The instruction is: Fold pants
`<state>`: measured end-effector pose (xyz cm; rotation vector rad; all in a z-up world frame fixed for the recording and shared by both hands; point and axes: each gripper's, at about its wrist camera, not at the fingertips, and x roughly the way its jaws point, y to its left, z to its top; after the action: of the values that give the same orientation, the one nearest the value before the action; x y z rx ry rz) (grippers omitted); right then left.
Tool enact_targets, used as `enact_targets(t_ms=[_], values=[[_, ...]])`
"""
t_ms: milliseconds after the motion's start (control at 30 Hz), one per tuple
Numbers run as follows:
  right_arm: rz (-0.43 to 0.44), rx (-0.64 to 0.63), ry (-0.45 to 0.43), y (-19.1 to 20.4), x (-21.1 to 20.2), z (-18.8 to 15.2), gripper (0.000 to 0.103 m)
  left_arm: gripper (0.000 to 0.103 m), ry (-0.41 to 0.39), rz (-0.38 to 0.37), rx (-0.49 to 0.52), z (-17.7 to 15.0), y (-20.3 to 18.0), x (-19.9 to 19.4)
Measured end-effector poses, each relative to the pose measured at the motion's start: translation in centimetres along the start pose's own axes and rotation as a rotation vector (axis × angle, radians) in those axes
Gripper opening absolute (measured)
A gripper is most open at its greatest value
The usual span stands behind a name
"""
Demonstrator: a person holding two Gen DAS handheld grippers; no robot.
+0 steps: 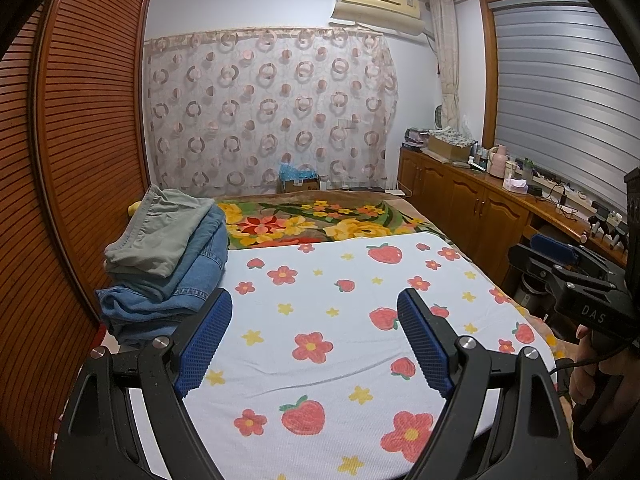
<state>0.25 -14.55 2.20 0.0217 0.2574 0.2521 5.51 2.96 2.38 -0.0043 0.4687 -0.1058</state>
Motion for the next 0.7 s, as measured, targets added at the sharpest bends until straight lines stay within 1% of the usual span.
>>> enact_targets(t_ms=[700], values=[[0.004,0.001,-0.003,0.10,-0.04,-0.06,0.070,0.085,-0.002,-0.001,-0.001,-0.13,0.11,0.03]])
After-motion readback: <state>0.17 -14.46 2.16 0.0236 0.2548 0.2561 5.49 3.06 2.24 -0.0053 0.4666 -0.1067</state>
